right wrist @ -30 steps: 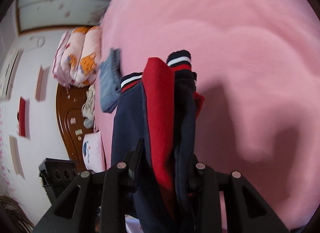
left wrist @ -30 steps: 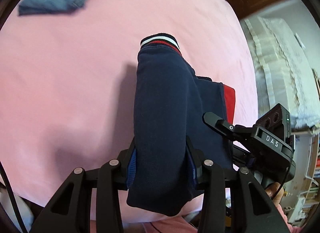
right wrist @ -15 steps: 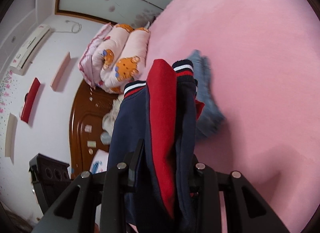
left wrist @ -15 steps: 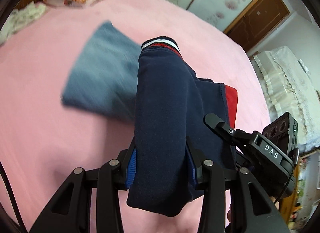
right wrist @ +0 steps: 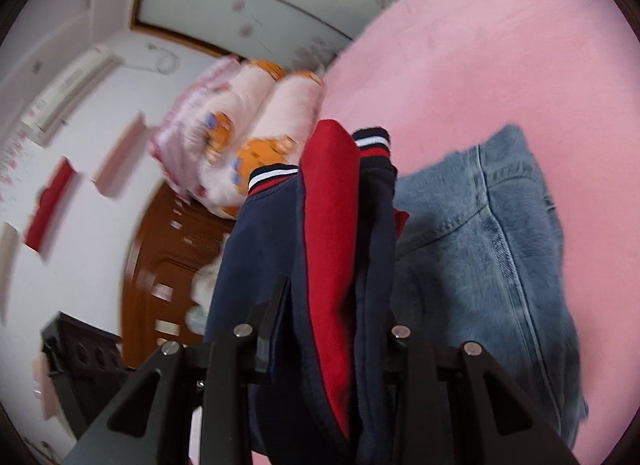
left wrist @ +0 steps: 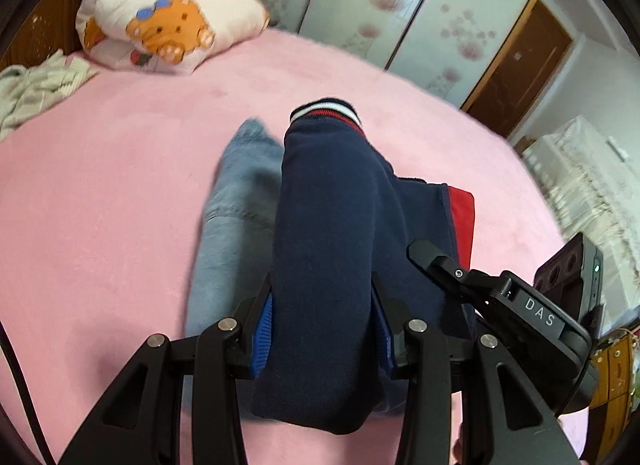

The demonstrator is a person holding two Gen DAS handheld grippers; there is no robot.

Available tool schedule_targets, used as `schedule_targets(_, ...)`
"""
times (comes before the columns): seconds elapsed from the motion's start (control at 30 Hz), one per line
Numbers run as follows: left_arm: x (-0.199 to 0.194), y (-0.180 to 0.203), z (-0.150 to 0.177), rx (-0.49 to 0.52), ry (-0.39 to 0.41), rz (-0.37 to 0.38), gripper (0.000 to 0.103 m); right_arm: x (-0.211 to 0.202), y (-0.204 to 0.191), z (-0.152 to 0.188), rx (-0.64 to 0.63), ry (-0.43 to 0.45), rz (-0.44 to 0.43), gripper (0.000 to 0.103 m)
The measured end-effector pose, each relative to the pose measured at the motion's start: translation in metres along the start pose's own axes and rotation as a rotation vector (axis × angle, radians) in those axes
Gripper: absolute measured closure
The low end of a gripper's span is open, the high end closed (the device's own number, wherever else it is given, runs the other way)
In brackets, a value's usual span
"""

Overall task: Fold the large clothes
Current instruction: 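Carry the bundle with both tools and lower it onto the folded jeans, then open both tools and withdraw them from the stacked clothes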

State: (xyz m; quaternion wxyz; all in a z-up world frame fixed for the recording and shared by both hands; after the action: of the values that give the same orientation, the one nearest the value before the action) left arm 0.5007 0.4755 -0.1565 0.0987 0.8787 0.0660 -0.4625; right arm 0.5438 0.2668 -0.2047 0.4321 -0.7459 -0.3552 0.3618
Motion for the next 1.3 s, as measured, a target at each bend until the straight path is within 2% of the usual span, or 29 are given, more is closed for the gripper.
schedule_targets(0.13,0.039,-0.005,0.017,0.004,-0.07,-0.02,0.062,0.024,0.035,0.008,0.081,-0.087,0.077,0.073)
schedule_targets(0.27,0.037,-0.006,0.031,0.03,0.008,-0.021,0.06,0.022,0.045,0.011,0.069,-0.105,0.07,0.06)
schedule_targets(0.37,0.027,-0.001,0.037,0.035,0.041,-0.059,0.06,0.01,0.039,0.008,0.029,-0.156,0.095,0.058)
schedule_targets(0.43,0.015,0.001,0.038,0.023,0.054,-0.116,0.059,-0.006,0.026,0.008,-0.04,-0.181,0.146,0.052)
schedule_targets(0.47,0.004,0.001,0.043,-0.013,0.077,-0.15,0.059,-0.017,0.019,0.01,-0.072,-0.186,0.166,0.045)
schedule_targets(0.5,-0.005,0.0,0.049,-0.045,0.101,-0.183,0.054,-0.031,0.013,0.015,-0.1,-0.189,0.181,0.041)
schedule_targets(0.53,-0.017,-0.001,0.06,-0.075,0.123,-0.235,0.048,-0.049,0.007,0.024,-0.116,-0.183,0.199,0.039)
schedule_targets(0.57,-0.03,0.001,0.074,-0.103,0.134,-0.299,0.037,-0.066,0.005,0.032,-0.119,-0.173,0.223,0.037)
schedule_targets(0.6,-0.041,0.002,0.089,-0.124,0.135,-0.34,0.035,-0.086,0.003,0.044,-0.116,-0.16,0.257,0.037)
schedule_targets(0.67,-0.059,0.005,0.123,-0.161,0.101,-0.361,0.035,-0.133,0.005,0.074,-0.099,-0.141,0.322,0.036)
schedule_targets(0.77,-0.08,0.015,0.179,-0.187,-0.004,-0.404,0.035,-0.202,0.013,0.117,-0.057,-0.084,0.42,0.036)
schedule_targets(0.83,-0.092,0.023,0.212,-0.187,-0.077,-0.44,0.036,-0.254,0.022,0.15,-0.005,-0.043,0.493,0.031)
schedule_targets(0.87,-0.102,0.028,0.233,-0.196,-0.122,-0.46,0.039,-0.28,0.028,0.166,0.03,-0.048,0.527,0.027)
schedule_targets(0.93,-0.124,0.039,0.267,-0.243,-0.18,-0.471,0.04,-0.324,0.035,0.193,0.077,-0.085,0.588,0.025)
schedule_targets(1.07,-0.181,0.073,0.316,-0.345,-0.207,-0.407,0.04,-0.422,0.032,0.232,0.082,-0.106,0.712,0.023)
schedule_targets(1.17,-0.226,0.109,0.348,-0.296,-0.196,-0.402,0.04,-0.5,0.02,0.249,0.075,-0.098,0.801,0.019)
schedule_targets(1.23,-0.26,0.144,0.363,-0.198,-0.193,-0.384,0.04,-0.543,0.011,0.255,0.061,-0.09,0.833,0.018)
schedule_targets(1.3,-0.29,0.172,0.37,-0.107,-0.168,-0.388,0.04,-0.572,-0.003,0.254,0.044,-0.085,0.828,0.018)
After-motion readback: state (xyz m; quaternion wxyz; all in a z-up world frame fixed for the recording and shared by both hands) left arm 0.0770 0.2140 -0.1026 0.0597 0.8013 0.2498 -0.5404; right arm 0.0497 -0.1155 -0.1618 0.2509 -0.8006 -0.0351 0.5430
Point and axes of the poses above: each gripper's, at about its wrist camera, not at the fingertips, and x roughly the way its jaws point, y to its right, z to its underside, the point moved 3 cm from there along x, roughly the way its jaws point, and after that the axes turned 15 degrees about -z, right-handed, at the moved point
